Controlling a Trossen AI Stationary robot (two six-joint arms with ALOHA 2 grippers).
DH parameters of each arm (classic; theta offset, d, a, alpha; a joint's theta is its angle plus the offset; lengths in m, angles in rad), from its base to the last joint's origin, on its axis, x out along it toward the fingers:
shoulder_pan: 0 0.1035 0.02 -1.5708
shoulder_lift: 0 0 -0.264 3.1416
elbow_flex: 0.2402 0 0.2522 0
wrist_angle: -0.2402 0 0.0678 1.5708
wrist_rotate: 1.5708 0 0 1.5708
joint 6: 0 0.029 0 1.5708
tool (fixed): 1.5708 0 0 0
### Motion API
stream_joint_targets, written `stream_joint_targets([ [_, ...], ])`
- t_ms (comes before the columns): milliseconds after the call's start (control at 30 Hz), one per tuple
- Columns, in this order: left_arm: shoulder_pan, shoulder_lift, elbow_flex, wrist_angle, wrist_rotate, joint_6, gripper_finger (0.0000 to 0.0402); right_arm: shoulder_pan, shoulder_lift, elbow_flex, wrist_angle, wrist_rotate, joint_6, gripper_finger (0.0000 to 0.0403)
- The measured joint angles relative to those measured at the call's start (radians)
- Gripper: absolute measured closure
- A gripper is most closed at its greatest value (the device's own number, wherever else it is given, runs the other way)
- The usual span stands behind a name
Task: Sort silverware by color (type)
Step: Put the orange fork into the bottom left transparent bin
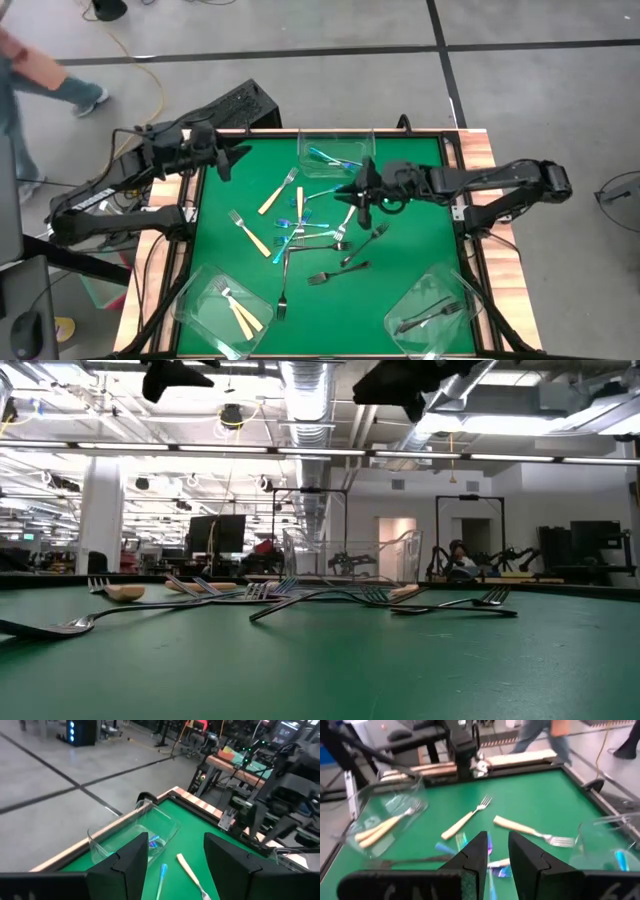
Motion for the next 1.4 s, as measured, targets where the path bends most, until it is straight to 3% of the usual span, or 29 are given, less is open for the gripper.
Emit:
stream_joint_targets([
  [200, 0.0, -0.042, 0.0, -0.015, 0.0, 0.02, 0.0226, -0.054, 0.0, 0.0, 0.034, -0.067, -0.026, 0.0293],
  [400, 0.0, -0.067, 0.0, -0.077, 0.0, 0.044, 0.0226, -0.07, 0.0, 0.0, 0.05, -0.067, -0.056, 0.0261],
  [533, 0.0, -0.068, 0.0, -0.104, -0.001, 0.052, 0.0226, -0.092, 0.045, 0.028, 0.031, -0.065, 0.021, 0.0242],
  [667, 0.0, -0.068, 0.0, -0.119, -0.002, 0.082, 0.0226, -0.095, 0.124, 0.094, -0.042, -0.065, 0.01, 0.0236],
  [1067, 0.0, -0.066, 0.0, -0.179, -0.004, 0.152, 0.0226, -0.097, 0.394, 0.423, -0.586, -0.121, -0.243, 0.0238],
  [1400, 0.0, -0.065, 0.0, -0.178, -0.035, 0.202, 0.0226, -0.064, 0.505, 0.531, -0.692, -0.147, -0.456, 0.0239],
])
